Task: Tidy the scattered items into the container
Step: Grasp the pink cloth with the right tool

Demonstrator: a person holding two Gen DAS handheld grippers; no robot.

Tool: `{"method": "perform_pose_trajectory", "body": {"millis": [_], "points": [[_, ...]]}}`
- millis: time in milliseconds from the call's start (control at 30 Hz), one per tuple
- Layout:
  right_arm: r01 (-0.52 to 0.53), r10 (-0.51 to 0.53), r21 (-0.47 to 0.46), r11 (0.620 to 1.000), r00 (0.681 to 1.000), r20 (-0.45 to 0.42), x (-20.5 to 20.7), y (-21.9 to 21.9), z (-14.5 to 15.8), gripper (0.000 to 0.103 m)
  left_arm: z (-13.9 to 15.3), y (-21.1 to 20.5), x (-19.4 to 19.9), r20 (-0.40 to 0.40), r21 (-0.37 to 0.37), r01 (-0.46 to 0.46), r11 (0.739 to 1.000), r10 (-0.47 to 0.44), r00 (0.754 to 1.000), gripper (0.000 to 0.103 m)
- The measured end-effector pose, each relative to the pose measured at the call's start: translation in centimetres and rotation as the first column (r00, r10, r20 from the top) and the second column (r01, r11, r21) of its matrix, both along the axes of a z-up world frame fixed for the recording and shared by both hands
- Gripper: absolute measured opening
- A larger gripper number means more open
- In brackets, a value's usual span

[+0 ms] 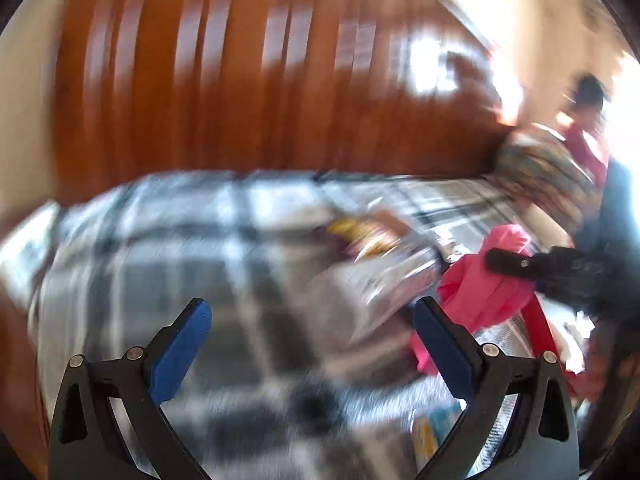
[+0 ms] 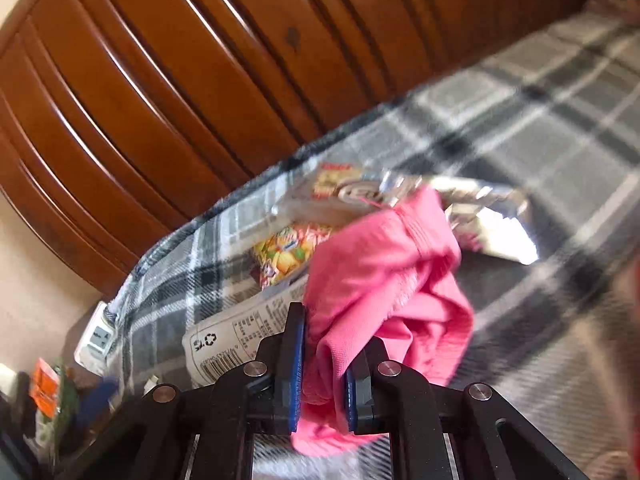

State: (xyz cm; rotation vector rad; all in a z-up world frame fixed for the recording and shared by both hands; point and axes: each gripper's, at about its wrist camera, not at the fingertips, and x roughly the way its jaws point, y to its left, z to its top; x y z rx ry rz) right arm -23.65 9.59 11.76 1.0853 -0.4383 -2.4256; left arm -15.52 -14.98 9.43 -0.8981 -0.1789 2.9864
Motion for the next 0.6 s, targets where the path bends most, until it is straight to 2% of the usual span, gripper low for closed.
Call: {"method": "perform_pose_trajectory", "body": {"millis": [67, 167, 233, 333, 400, 500, 600], "points": [[0.021, -0.020, 0.030, 0.999, 0.999, -0.045, 1.0, 1.0, 1.5, 0.015, 0.0, 1.4, -1.8, -0.007, -0.092, 0.089, 0.992, -0.090, 0.996, 0.103], [0.053, -0.047, 0.077, 0.996, 0.996, -0.082, 1.8, 1.6, 2.2, 0.015, -1.0, 3.6, -4.3, 0.026, -0.219, 0.208, 0.953, -0.207, 0.978, 0.103], [0.055, -0.048, 0.106, 0.993, 0.997, -0.067, 1.5, 1.4, 1.3, 0.015, -1.8, 4.3, -5.5, 0.044, -0.253, 0.243, 0.936, -0.240, 0.970, 0.103], [0.027, -0.029, 0.137, 0.990, 0.999, 0.015, -0.2, 0.4, -1.4, 0.015, -3.3, 4.6, -7.1, 0.044, -0.241, 0.243, 0.940, -0.239, 0.970, 0.103], [0.007, -0.018, 0.179, 0.984, 0.998, 0.061, -1.3, -0.3, -3.5, 0.015, -4.5, 4.7, -8.8, 0.088, -0.207, 0.243, 0.948, -0.230, 0.969, 0.103], [-0.008, -0.016, 0.203, 0.979, 0.993, 0.117, -2.5, -1.0, -6.2, 0.015, -6.0, 4.8, -10.7, 0.169, -0.149, 0.291, 0.945, -0.266, 0.949, 0.102], [0.001, -0.033, 0.184, 0.983, 0.985, 0.169, -3.4, -1.0, -8.4, 0.016, -6.9, 5.1, -11.4, 0.194, -0.157, 0.295, 0.943, -0.263, 0.945, 0.097]]}}
